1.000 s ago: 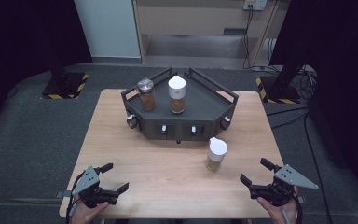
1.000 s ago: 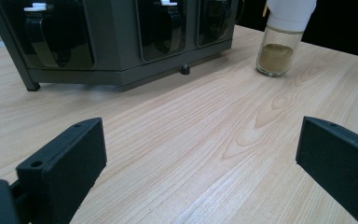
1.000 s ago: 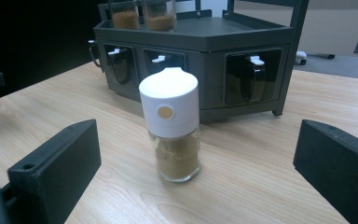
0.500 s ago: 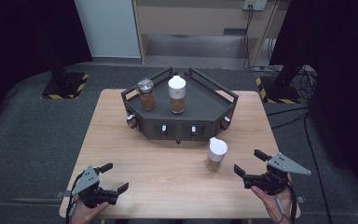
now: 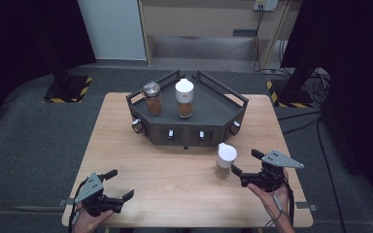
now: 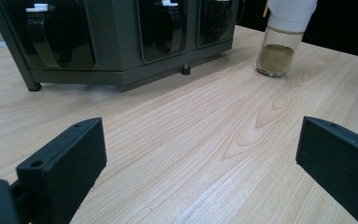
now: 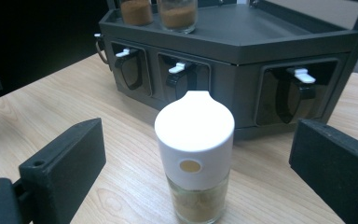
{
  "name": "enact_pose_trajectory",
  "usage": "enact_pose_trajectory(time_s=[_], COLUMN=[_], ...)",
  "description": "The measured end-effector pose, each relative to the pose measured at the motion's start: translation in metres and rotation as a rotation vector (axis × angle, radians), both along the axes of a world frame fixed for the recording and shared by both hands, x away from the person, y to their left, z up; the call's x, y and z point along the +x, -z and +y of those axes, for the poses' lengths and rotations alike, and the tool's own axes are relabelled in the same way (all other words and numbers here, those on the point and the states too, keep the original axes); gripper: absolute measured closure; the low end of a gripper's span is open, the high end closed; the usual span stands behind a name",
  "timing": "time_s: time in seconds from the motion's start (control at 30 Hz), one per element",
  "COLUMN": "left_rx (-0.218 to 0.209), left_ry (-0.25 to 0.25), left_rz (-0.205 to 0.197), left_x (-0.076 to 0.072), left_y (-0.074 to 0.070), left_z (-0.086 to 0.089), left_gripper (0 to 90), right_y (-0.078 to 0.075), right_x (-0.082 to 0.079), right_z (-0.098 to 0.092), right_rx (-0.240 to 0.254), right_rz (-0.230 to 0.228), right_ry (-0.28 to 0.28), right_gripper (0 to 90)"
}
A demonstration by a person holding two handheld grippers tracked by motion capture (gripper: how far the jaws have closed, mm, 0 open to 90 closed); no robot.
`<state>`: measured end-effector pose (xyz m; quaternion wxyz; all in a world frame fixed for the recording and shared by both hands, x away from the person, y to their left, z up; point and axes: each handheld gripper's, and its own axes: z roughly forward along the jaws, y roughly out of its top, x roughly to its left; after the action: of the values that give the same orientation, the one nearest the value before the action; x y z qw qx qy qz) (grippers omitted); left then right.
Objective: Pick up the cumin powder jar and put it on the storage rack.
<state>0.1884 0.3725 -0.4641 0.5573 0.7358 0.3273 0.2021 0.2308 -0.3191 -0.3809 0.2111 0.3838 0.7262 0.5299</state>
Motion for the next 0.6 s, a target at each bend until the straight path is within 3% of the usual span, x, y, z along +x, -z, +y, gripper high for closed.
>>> enact_pose_trajectory(time_s=[0.2,0.6], left_rx=[-0.001,0.0], left_ry=[-0.001,-0.003], left_rz=[0.0,0.002], left_x=[0.0,0.0], left_y=[0.0,0.0], left_z=[0.0,0.0], left_gripper=[0.4,0.4], right_y=[0.007,0.017], right_x=[0.016,0.041], right_z=[0.008,0.019], right_rx=[-0.02,-0.062], right_rz=[0.024,0.02], right_ry=[-0.017,-0.073], right_gripper=[4.6,9.5])
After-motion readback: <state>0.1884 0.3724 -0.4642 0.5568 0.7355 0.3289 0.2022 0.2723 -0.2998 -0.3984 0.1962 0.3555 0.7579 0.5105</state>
